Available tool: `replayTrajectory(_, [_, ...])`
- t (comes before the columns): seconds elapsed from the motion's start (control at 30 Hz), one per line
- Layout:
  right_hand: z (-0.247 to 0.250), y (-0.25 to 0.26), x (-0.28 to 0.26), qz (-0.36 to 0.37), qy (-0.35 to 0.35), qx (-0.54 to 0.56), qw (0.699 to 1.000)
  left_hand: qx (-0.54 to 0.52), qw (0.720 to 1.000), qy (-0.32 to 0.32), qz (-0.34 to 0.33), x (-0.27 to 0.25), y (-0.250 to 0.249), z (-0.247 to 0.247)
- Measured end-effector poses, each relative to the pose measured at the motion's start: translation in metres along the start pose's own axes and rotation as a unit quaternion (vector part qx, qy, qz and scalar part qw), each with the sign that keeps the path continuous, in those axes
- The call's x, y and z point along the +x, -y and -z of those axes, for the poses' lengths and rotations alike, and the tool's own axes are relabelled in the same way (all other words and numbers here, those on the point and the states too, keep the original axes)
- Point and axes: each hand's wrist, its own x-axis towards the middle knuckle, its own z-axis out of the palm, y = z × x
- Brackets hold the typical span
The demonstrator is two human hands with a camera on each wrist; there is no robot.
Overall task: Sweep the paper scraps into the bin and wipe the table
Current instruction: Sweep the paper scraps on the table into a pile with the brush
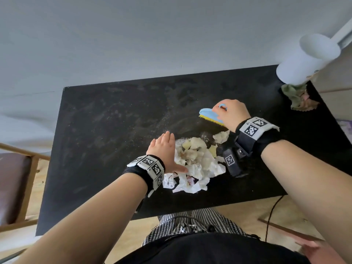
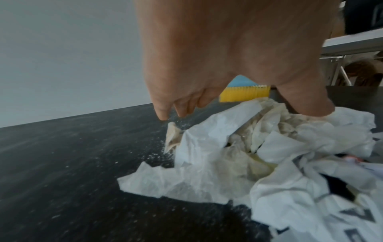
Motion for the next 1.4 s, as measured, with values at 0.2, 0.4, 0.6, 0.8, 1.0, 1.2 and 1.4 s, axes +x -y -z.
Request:
replayTrajectory(0.2, [-0.033,-0.006,-0.031,0.026,0.04,0.015,0.999,0.006,1.0,0.0,-0.015,0.001,-0.018,0.001])
replayTrajectory(0.4, [-0.014,-0.013,-0.036,0.039,-0.02,0.063,0.997,0.012,1.0,-0.007,-0.022,0.002,-0.026,0.002])
replayTrajectory(0.6, [-0.012,-0.039,-0.043,0.015,-0.051,-0.07,0.996,0.02,0.999,-0.008,-0.026,-0.002,-0.036,-0.002])
replayTrajectory(0.8, [-0.033,-0.017,-0.06,0.064,0.007,0.036,0.997,0.023,0.999,-0.012,-0.026,-0.006,-0.045,-0.005])
replayTrajectory(1.0, [0.003,-0.043,-0.058,0.024,-0.07,-0.081,0.994,0.029,0.999,-0.008,-0.023,-0.009,-0.05,-0.01])
replayTrajectory(1.2, [-0.035,-0.026,-0.078,0.056,0.021,-0.064,0.996,0.029,0.999,-0.015,-0.011,-0.016,-0.053,-0.016])
replayTrajectory(1.4, [-0.009,-0.032,-0.067,0.058,-0.02,-0.045,0.997,0.03,0.999,-0.031,0.009,-0.023,-0.055,-0.018])
